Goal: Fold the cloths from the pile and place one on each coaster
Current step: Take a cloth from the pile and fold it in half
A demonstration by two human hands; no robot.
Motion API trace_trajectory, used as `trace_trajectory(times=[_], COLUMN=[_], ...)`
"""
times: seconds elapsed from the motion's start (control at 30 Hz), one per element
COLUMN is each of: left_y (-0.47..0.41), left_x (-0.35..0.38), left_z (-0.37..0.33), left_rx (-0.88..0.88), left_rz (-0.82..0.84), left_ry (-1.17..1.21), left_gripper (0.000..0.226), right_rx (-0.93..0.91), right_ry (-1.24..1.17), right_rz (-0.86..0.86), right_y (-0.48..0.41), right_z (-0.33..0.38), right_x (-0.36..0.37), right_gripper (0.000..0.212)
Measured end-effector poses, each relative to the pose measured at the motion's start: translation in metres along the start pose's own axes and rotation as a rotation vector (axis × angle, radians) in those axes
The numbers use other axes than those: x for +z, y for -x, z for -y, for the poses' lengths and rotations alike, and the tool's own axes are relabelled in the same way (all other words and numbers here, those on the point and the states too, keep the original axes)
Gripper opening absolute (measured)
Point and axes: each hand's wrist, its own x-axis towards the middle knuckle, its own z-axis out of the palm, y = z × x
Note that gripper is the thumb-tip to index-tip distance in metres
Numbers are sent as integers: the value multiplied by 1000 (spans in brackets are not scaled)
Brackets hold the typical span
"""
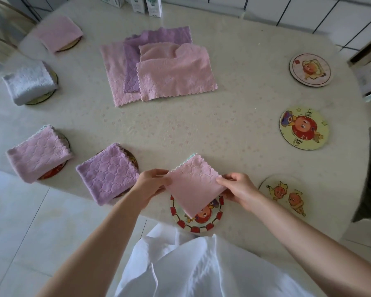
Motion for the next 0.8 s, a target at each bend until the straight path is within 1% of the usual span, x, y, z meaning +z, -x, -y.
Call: trace_trajectory(times=[0.13, 0.3, 0.4, 0.47, 0.53, 0.6, 0.67, 0.8], left_y=[11, 20, 20, 17, 15, 15, 13, 2], left_x=[8, 15, 16, 15, 14, 15, 15, 9], left_z=[29, 47, 48, 49, 48, 45, 39, 12], left_rx=[57, 105, 95, 101, 128, 162, 210, 347], left_rz=[-77, -196, -227, -253, -281, -286, -281, -274], left_ry=[-85, -266, -253, -286, -396, -520, -607, -782], left_gripper=[26, 19, 18, 17, 16, 17, 20, 28], right_rx=[-114, -252, -318, -376, -421, -421, -414, -444], right_ry=[188, 496, 557, 632, 729, 785, 798, 836], right_rz=[-69, -153, -172, -185, -192, -181, -169, -170], right_y=[13, 18, 18, 19, 17, 16, 14, 2], right_z=[-24, -40, -44, -45, -46, -43, -36, -6], right_x=[-3, -6, -6, -6, -7, -10, -14, -21], right_gripper=[14, 19, 19, 20, 21, 25, 27, 25])
